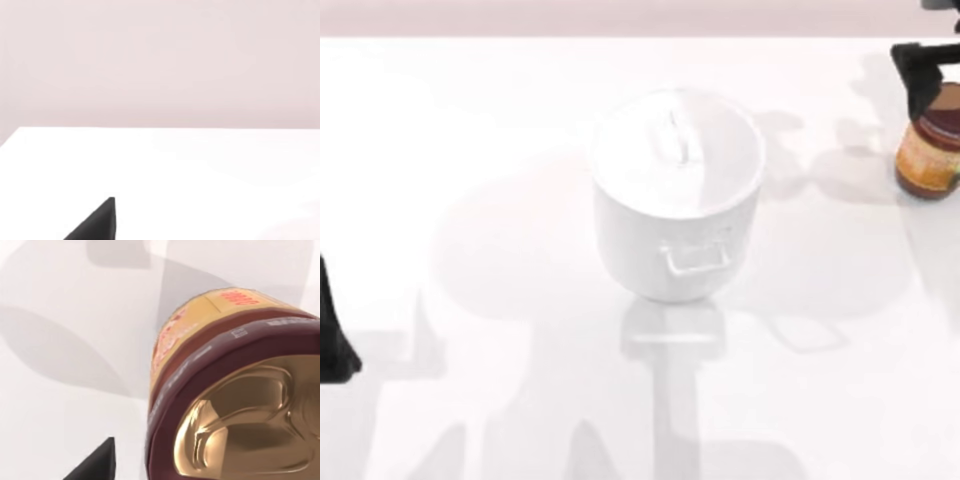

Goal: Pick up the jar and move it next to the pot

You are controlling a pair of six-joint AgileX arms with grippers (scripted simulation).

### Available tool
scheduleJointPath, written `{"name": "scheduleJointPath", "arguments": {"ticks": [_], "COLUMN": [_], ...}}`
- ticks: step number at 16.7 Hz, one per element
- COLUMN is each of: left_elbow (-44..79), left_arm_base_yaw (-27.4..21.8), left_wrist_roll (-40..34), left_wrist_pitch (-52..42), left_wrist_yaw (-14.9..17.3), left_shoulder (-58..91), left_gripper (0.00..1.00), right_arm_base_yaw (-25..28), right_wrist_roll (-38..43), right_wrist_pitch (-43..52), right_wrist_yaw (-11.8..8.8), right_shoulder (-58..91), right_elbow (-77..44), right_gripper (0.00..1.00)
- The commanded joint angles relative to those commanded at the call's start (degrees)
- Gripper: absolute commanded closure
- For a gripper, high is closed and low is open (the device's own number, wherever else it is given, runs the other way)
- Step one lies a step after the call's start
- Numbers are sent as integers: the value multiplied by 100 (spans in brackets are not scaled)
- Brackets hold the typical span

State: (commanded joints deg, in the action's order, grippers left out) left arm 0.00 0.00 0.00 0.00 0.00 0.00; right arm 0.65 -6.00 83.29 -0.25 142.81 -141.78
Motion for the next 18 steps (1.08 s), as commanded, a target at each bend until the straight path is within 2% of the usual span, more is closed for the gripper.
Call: {"name": "scheduleJointPath", "arguments": {"ticks": [7,11,18], "left_elbow": [0,0,0], "left_arm_base_yaw": [0,0,0], "left_wrist_roll": [0,0,0], "left_wrist_pitch": [0,0,0], "left_wrist_yaw": [0,0,0], "left_shoulder": [0,0,0], "left_gripper": [0,0,0], "right_arm_base_yaw": [38,40,40], "right_wrist_roll": [12,14,14], "right_wrist_pitch": [-1098,-1150,-1150], "right_wrist_yaw": [0,1,1], "right_shoulder": [-53,-50,-50], "right_elbow": [1146,1198,1198], "right_gripper": [0,0,53]}}
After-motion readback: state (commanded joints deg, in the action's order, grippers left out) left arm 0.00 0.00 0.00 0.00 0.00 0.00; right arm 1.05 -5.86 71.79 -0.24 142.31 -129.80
